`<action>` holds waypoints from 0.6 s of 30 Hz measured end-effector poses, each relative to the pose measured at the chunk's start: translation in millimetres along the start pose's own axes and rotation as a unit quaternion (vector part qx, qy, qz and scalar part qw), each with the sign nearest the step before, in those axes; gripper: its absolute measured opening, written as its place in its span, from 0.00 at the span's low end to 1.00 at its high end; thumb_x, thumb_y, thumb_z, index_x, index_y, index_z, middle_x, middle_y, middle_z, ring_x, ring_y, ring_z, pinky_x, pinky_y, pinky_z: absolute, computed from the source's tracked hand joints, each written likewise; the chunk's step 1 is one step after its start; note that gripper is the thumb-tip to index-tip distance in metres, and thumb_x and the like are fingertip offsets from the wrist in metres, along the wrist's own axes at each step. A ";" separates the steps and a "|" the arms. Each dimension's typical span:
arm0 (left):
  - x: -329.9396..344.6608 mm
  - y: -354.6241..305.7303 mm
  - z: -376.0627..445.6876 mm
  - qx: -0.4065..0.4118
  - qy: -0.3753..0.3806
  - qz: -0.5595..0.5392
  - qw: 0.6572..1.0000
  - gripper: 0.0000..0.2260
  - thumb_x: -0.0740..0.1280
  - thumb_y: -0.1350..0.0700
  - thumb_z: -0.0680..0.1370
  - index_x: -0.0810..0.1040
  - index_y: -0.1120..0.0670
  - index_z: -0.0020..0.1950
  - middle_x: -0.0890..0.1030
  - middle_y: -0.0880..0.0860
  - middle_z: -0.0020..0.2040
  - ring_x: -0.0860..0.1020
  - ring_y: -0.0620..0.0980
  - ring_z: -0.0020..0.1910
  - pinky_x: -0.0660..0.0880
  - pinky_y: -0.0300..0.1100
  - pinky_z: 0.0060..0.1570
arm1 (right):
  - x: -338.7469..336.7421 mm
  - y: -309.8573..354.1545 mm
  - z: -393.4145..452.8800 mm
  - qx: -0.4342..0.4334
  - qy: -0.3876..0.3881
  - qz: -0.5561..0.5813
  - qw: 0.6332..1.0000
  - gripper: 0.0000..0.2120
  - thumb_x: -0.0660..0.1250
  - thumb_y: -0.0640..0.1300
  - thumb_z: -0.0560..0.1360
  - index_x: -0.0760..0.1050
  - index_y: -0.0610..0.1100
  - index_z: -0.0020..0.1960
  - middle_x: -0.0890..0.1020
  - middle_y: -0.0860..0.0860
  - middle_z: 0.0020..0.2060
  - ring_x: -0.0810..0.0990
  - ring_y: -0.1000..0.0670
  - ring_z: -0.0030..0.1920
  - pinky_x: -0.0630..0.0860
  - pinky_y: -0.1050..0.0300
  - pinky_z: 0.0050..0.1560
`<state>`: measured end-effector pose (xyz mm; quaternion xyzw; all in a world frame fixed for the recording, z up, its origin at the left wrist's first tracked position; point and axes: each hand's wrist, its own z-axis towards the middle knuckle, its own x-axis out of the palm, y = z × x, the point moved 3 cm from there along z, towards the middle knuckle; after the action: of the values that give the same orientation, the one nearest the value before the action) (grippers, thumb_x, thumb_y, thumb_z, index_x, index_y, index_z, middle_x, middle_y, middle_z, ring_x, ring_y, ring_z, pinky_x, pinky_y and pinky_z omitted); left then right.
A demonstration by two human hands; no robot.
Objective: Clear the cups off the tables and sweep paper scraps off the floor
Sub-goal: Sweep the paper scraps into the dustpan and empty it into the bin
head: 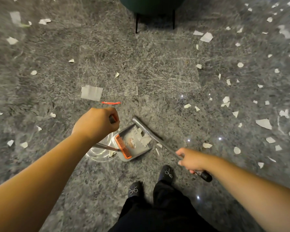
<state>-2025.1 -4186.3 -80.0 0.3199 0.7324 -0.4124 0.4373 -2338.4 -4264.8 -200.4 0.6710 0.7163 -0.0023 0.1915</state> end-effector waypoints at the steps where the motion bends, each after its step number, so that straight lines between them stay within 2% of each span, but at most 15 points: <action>1: 0.4 -0.2 -0.2 0.003 -0.003 0.000 1.000 0.03 0.70 0.52 0.73 0.77 0.45 0.40 0.77 0.44 0.31 0.77 0.49 0.33 0.78 0.47 0.34 | 7.4 5.2 -2.3 -0.006 0.008 0.014 1.000 0.23 0.61 0.45 0.80 0.61 0.51 0.73 0.77 0.48 0.37 0.75 0.54 0.28 0.70 0.64 0.28; 3: 0.8 0.4 -1.8 0.011 -0.012 -0.002 1.000 0.02 0.69 0.53 0.73 0.79 0.47 0.41 0.78 0.45 0.32 0.77 0.51 0.34 0.78 0.48 0.35 | 21.2 14.4 -9.2 -0.019 0.015 0.052 0.998 0.23 0.62 0.43 0.80 0.62 0.49 0.73 0.76 0.47 0.37 0.74 0.53 0.27 0.72 0.62 0.30; 7: 0.0 7.6 -13.3 0.035 -0.031 -0.022 0.999 0.01 0.70 0.55 0.72 0.80 0.49 0.40 0.80 0.48 0.33 0.77 0.53 0.35 0.78 0.47 0.36 | 45.2 21.5 -32.9 -0.022 -0.001 0.160 0.987 0.24 0.63 0.41 0.79 0.64 0.49 0.73 0.74 0.48 0.32 0.71 0.55 0.22 0.68 0.65 0.22; 12: -5.0 27.5 -28.1 0.054 -0.048 -0.041 0.997 0.02 0.72 0.57 0.72 0.81 0.50 0.40 0.80 0.50 0.32 0.77 0.52 0.35 0.74 0.43 0.36 | 79.7 21.9 -70.8 -0.008 -0.032 0.247 0.968 0.22 0.63 0.40 0.79 0.65 0.51 0.72 0.73 0.47 0.31 0.69 0.55 0.20 0.67 0.65 0.21; 18: -12.3 42.8 -42.5 0.103 -0.020 -0.033 0.994 0.05 0.74 0.56 0.71 0.80 0.48 0.40 0.75 0.40 0.29 0.72 0.38 0.30 0.67 0.37 0.33 | 106.9 2.6 -92.7 0.021 -0.095 0.293 0.951 0.22 0.63 0.40 0.79 0.65 0.49 0.72 0.75 0.47 0.31 0.70 0.57 0.19 0.67 0.65 0.20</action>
<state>-2000.6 -4130.7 -71.0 0.3306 0.6873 -0.5059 0.4029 -2363.9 -4137.7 -143.5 0.8519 0.4665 -0.0250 0.2366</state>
